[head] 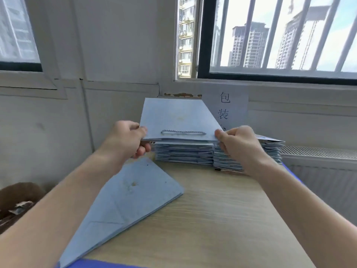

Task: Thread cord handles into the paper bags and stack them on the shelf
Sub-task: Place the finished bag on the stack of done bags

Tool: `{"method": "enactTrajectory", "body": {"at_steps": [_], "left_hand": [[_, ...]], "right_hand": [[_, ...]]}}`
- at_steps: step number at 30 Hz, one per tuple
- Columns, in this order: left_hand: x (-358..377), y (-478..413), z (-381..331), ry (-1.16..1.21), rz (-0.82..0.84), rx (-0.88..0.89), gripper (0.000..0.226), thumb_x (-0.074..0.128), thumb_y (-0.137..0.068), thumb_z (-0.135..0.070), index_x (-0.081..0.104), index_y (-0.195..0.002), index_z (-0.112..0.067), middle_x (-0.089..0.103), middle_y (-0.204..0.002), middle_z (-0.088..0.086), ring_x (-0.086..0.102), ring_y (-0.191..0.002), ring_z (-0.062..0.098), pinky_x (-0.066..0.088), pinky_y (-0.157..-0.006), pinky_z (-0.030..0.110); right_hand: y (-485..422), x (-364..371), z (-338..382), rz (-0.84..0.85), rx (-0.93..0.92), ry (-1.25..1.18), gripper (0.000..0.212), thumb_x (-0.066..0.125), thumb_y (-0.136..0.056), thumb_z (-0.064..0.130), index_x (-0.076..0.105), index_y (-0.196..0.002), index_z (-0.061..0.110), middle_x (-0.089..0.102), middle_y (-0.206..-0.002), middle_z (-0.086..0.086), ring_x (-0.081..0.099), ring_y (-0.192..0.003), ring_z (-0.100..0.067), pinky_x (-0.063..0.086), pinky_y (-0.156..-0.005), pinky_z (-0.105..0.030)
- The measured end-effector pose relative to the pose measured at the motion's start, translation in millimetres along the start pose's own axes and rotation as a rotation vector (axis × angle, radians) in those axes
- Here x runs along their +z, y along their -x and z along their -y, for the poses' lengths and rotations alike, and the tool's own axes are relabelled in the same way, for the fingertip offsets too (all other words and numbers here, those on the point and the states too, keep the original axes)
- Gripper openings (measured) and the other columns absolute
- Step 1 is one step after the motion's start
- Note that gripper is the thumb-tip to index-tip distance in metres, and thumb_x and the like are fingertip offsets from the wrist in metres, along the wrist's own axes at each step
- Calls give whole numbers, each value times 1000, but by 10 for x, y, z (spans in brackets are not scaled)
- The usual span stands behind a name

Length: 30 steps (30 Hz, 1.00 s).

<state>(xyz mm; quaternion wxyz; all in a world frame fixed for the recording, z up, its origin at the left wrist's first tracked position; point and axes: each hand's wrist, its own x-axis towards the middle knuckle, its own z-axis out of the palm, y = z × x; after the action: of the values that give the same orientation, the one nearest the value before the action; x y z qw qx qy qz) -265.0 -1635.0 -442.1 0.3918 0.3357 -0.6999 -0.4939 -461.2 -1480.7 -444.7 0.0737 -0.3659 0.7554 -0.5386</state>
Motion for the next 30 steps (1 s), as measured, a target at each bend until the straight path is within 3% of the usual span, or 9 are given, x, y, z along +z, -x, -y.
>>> {"method": "enactTrajectory", "body": {"at_steps": [3, 10, 16, 18, 21, 23, 26, 28, 30], "left_hand": [[96, -533, -33, -79, 8, 18, 15, 47, -103, -14, 58, -100, -3, 51, -61, 9, 38, -31, 6, 29, -34, 14], [382, -1378, 411, -233, 38, -10, 19, 48, -103, -16, 52, -86, -10, 45, -65, 9, 38, -57, 21, 33, -51, 24], [522, -1528, 759, -598, 144, -58, 42, 45, -101, -20, 35, -62, -14, 39, -59, 4, 38, -55, 21, 31, -52, 25], [562, -1528, 853, -714, 156, -39, 43, 43, -102, -23, 35, -62, -13, 37, -58, 3, 33, -54, 20, 27, -54, 28], [577, -1512, 905, -914, 66, 35, 44, 42, -100, -31, 45, -60, -15, 48, -60, 2, 42, -57, 23, 30, -55, 27], [588, -1470, 872, -1053, -40, 101, 39, 42, -98, -41, 65, -75, -18, 63, -82, 2, 56, -77, 24, 37, -59, 27], [636, -1476, 870, -929, -20, 195, 43, 37, -100, -48, 69, -104, -20, 56, -129, 2, 52, -116, 24, 45, -84, 35], [720, -1488, 882, -831, 106, 250, 55, 33, -100, -54, 58, -135, -18, 36, -156, -2, 29, -144, 16, 32, -111, 38], [851, -1475, 918, -866, 245, 261, 67, 31, -101, -57, 37, -151, -14, 20, -164, -3, 13, -151, 13, 18, -121, 37]], "right_hand": [[-472, 44, 103, -78, -12, 163, 48, 62, -96, 34, 65, -72, -7, 49, -57, -10, 42, -54, -20, 36, -56, -28], [-1084, 355, -50, -151, -126, 521, 57, 62, -98, 36, 39, -56, 6, 44, -57, -8, 40, -46, -22, 35, -48, -28], [-1023, 494, -212, -75, -130, 901, 43, 57, -100, 29, 42, -64, 10, 46, -69, -6, 52, -70, -30, 43, -60, -32], [-973, 551, -279, -56, -161, 869, 36, 57, -99, 26, 51, -68, 9, 54, -73, -9, 55, -74, -31, 50, -64, -34], [-940, 698, -377, -57, -253, 768, 24, 56, -100, 26, 69, -95, 5, 61, -103, -10, 56, -98, -29, 53, -83, -37], [-968, 800, -428, -50, -309, 742, 28, 55, -100, 27, 71, -99, 4, 58, -112, -9, 50, -110, -26, 46, -91, -31], [-1014, 898, -450, -19, -227, 681, 41, 54, -101, 27, 54, -65, 7, 54, -75, -7, 51, -69, -19, 39, -60, -30], [-1023, 945, -474, 1, -127, 631, 50, 56, -100, 29, 37, -58, 10, 41, -61, -4, 38, -52, -16, 27, -47, -29], [-1002, 979, -509, 9, -85, 630, 52, 59, -98, 32, 35, -58, 10, 39, -60, -4, 36, -52, -18, 24, -45, -28]]}}
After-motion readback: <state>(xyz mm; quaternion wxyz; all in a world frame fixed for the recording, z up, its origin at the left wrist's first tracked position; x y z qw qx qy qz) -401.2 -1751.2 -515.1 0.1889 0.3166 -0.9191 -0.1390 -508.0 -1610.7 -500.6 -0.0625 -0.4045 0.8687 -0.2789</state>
